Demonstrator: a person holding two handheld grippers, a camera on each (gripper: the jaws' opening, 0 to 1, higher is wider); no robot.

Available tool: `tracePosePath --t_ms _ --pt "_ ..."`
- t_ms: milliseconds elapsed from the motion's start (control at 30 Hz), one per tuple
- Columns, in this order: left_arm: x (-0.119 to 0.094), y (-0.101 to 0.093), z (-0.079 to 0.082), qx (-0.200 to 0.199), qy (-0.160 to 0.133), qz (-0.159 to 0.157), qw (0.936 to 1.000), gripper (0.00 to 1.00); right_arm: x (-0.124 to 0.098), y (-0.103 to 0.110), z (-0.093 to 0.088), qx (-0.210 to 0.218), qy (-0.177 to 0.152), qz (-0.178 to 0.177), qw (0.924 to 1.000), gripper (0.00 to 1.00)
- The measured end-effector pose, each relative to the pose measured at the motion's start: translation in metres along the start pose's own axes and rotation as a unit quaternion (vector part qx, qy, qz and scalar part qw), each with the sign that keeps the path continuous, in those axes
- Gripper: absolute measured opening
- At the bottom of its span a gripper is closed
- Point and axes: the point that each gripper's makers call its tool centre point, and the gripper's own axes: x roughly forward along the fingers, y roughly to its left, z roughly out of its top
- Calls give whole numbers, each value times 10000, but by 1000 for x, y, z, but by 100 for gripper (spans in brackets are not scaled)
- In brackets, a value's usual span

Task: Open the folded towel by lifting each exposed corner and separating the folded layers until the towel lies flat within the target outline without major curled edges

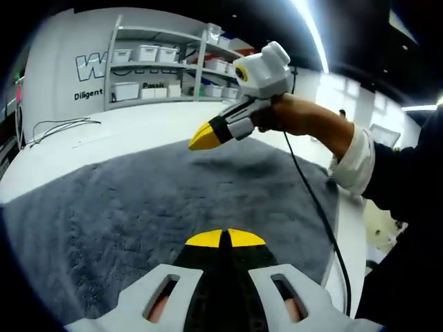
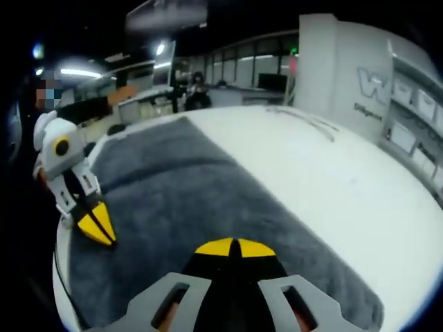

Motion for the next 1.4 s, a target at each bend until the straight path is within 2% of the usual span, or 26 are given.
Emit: tracePosePath --t_ms 167,200,233,367,533,600,1133,1400 --pt "-1 -1 -1 12 39 -8 10000 1 9 2 -3 -5 50 51 10000 0" --pt "-5 7 -2 171 -136 13 9998 1 12 4 -4 -8 56 78 10000 0" --pt "-23 25 -17 335 -308 35 9990 1 14 6 -4 -15 85 119 9999 0" --pt "-25 29 -22 343 -327 20 9989 1 19 9 -6 -106 197 164 9996 0" --pt "-28 23 -26 352 -319 -42 9989 1 22 5 -19 -115 442 206 9987 0" --pt "-26 23 -27 308 -264 -93 9991 1 20 5 -18 -47 368 232 9990 0" --pt "-16 8 -27 276 -216 -292 9990 1 18 3 -22 -31 469 314 9984 0" --pt "-11 8 -24 291 -227 -381 9986 1 15 1 -23 -44 497 317 9982 0"
